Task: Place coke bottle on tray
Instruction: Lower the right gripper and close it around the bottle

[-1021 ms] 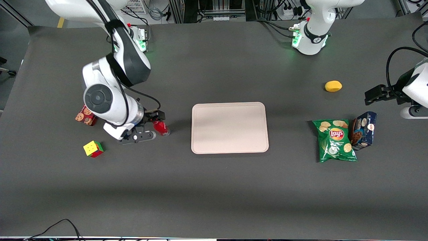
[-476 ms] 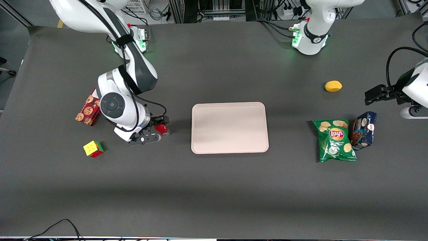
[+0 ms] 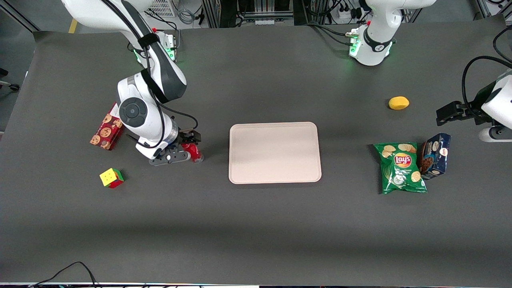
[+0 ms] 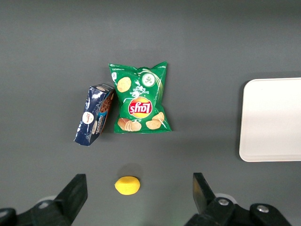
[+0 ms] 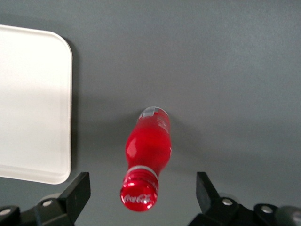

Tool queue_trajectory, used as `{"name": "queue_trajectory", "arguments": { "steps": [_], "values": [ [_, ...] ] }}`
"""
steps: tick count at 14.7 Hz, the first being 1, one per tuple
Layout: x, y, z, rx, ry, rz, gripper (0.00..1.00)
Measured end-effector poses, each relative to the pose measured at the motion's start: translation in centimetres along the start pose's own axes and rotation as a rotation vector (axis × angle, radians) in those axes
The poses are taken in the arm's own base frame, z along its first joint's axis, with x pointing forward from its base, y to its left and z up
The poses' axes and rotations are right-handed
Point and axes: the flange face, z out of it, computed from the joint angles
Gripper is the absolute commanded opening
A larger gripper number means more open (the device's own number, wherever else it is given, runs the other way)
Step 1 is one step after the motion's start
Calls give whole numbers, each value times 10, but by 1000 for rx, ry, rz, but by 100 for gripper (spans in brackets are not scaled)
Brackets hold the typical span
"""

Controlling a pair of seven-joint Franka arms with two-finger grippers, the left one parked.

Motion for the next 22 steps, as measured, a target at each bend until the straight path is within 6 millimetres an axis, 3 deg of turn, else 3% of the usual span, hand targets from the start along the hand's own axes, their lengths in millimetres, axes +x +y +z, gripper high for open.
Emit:
{"name": "queue_trajectory", "arguments": {
  "steps": [11,17,22],
  "values": [
    [-8,3,17,0,22,-1,100],
    [-15,-10,32,-16,-3,-37,100],
    [-15,-10,33,-19,-3,-40,100]
  ]
}}
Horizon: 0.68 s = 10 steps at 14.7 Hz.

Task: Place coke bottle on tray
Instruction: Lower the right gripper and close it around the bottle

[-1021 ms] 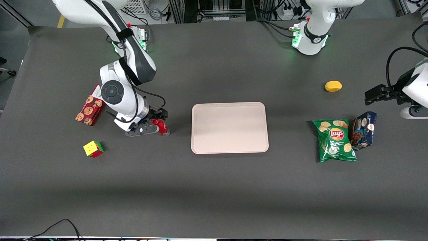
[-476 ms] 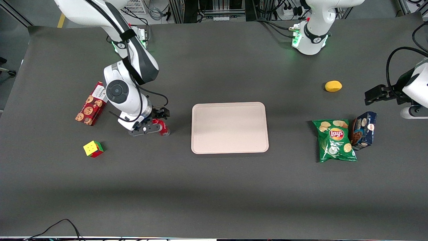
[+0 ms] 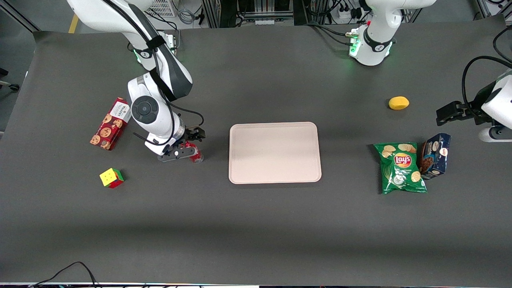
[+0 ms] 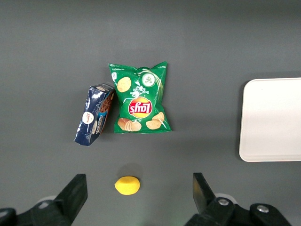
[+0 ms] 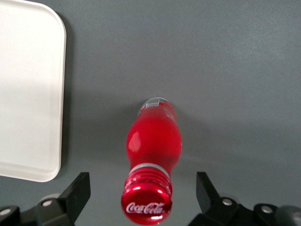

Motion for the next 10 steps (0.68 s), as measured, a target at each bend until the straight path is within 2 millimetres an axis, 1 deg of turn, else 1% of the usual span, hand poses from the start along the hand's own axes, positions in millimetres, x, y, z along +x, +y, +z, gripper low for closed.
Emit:
{"name": "queue_trajectory", "arguments": {
  "steps": [3,5,6,7,8,10],
  "values": [
    [2,0,1,-6,16,-7,100],
    [4,0,6,-6,24,-7,100],
    [4,1,8,-6,22,-7,97],
    [5,1,9,-6,23,-6,89],
    [5,1,9,-6,25,-6,79],
    [5,1,9,-7,26,-10,48]
  ]
}}
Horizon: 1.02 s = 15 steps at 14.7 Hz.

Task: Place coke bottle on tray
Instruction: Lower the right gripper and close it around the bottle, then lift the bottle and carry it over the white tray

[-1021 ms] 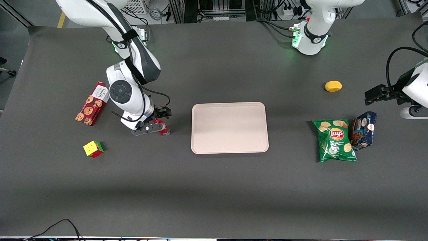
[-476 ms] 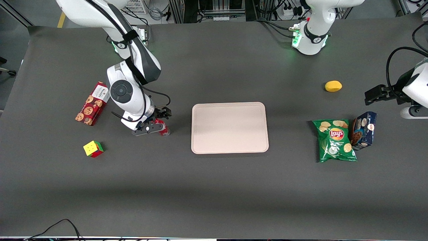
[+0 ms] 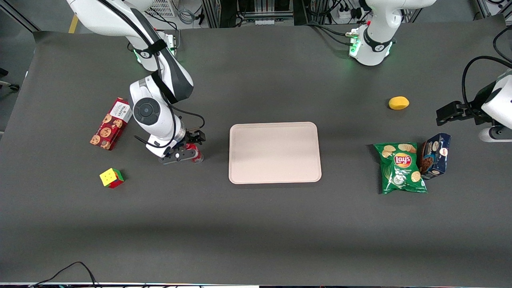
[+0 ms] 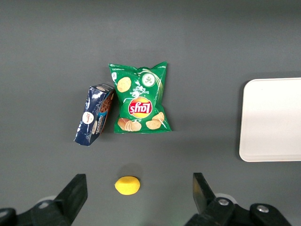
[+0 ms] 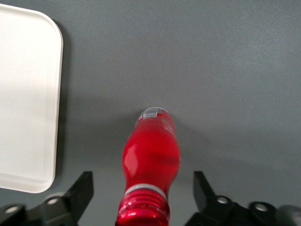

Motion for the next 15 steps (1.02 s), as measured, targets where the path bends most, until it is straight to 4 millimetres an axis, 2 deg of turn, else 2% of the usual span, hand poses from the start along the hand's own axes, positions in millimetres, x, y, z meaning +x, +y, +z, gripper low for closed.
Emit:
{"name": "queue_trajectory", "arguments": {
  "steps": [2,3,8,10,12,15],
  "values": [
    [0,0,0,-1,0,-10,10],
    [0,1,0,-2,0,-11,0],
    [0,2,-1,-4,-6,-14,0],
    [3,0,-10,-5,-13,-15,0],
    [13,-4,-44,-11,-50,-18,0],
    [25,-11,-129,-12,-65,-25,0]
  ]
}}
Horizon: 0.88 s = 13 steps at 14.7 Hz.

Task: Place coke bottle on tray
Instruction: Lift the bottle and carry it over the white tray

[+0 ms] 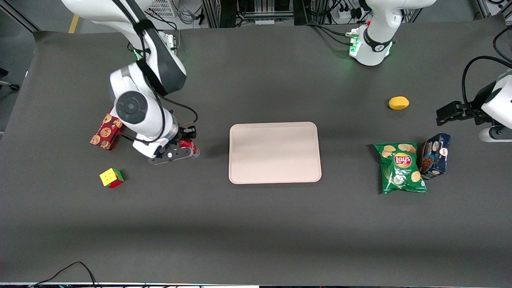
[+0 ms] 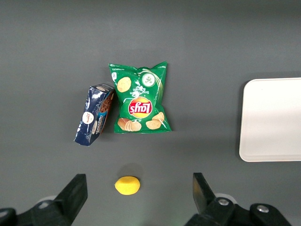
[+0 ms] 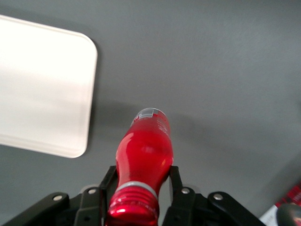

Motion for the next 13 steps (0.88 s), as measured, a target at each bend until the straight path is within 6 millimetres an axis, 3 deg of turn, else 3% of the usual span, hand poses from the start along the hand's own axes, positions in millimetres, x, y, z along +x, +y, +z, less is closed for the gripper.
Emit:
{"name": "queue_trajectory", "arguments": {
  "steps": [2,4,6,7,10,13],
  "values": [
    [-3,-3,-50,5,18,-6,0],
    [-6,-5,-75,8,29,-10,0],
    [-7,-16,-77,12,32,2,0],
    [-9,-33,-76,11,33,25,0],
    [-17,-112,-68,8,41,118,0],
    [-11,-165,-45,16,51,190,0]
  ]
}}
